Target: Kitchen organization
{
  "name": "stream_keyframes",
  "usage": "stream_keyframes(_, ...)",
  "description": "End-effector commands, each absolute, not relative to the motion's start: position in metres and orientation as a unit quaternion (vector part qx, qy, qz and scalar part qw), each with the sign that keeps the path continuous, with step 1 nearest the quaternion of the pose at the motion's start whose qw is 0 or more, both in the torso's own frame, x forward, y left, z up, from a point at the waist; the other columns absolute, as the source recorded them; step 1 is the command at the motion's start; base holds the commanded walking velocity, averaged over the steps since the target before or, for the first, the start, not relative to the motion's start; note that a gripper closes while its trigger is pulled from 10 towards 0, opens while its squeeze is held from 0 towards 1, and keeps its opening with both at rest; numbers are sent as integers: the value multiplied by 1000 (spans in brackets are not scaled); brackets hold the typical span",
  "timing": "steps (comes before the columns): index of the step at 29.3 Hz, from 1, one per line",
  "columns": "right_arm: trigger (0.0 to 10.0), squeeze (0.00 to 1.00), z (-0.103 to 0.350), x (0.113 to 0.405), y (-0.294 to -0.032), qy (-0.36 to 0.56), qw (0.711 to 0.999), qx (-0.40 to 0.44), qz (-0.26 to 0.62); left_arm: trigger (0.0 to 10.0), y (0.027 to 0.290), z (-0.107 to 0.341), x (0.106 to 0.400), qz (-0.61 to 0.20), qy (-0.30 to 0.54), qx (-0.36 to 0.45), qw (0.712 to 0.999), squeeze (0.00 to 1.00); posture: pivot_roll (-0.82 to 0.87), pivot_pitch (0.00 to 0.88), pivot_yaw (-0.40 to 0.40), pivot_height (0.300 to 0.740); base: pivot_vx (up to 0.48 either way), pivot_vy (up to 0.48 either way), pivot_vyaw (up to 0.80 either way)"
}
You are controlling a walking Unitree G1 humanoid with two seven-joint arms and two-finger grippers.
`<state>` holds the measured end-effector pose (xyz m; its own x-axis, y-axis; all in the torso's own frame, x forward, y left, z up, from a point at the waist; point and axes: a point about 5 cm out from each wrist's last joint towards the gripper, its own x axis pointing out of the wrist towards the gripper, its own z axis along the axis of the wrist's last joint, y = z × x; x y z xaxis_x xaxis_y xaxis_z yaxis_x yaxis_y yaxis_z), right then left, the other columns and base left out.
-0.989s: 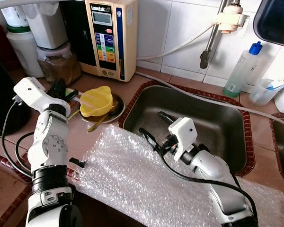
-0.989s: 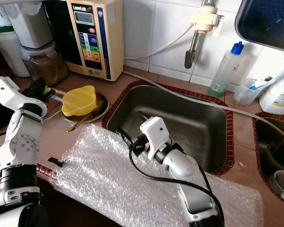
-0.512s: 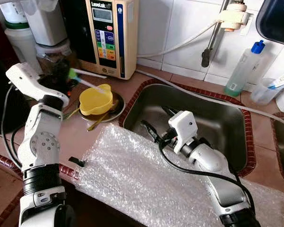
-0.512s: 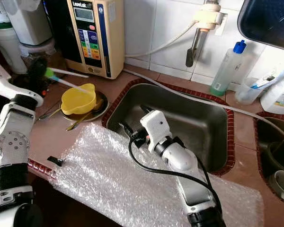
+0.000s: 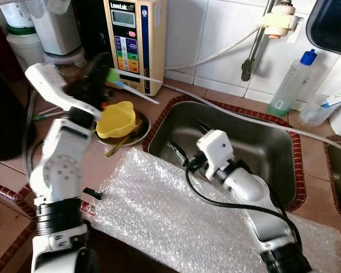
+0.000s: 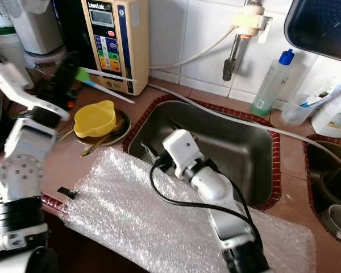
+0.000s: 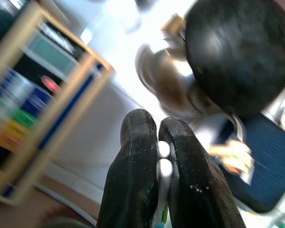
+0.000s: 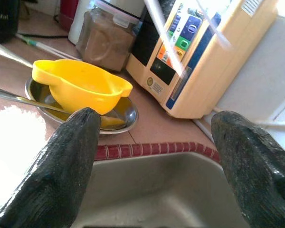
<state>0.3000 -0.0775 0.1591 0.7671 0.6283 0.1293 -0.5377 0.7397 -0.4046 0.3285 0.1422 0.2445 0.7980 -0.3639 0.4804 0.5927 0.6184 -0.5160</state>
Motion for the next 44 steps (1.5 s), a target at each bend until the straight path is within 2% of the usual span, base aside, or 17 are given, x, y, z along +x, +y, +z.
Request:
stream_keyframes(1, 10000, 0, 158, 304, -79, -130, 924, -192, 304, 0, 130, 241, 324, -289, -152, -340, 882, 0, 108, 0, -24, 740, 0, 0, 0)
stream_keyframes(5, 10000, 0, 162, 311, -82, -141, 926, -210, 280, 0, 105, 226, 315, -319, -120, -340, 876, 0, 103, 0, -26, 740, 0, 0, 0)
stream_keyframes(13, 10000, 0, 159, 318, -90, -143, 929, -227, 257, 0, 95, 220, 313, -324, -109, -343, 875, 0, 101, 0, -24, 740, 0, 0, 0)
stream_keyframes(14, 8471, 0, 159, 318, -89, -142, 928, -227, 258, 0, 95, 220, 313, -324, -109, -342, 875, 0, 102, 0, -24, 740, 0, 0, 0)
stream_keyframes(15, 0, 0, 158, 318, -89, -141, 929, -227, 258, 0, 95, 220, 313, -325, -109, -340, 875, 0, 102, 0, -24, 740, 0, 0, 0)
stream_keyframes(32, 0, 0, 159, 321, -86, -143, 929, -212, 268, 0, 80, 212, 309, -339, -98, -304, 885, 0, 88, 0, -24, 740, 0, 0, 0)
stream_keyframes(44, 0, 0, 156, 320, -84, -136, 930, -202, 276, 0, 83, 210, 309, -331, -98, -295, 891, 0, 94, 0, -21, 740, 0, 0, 0)
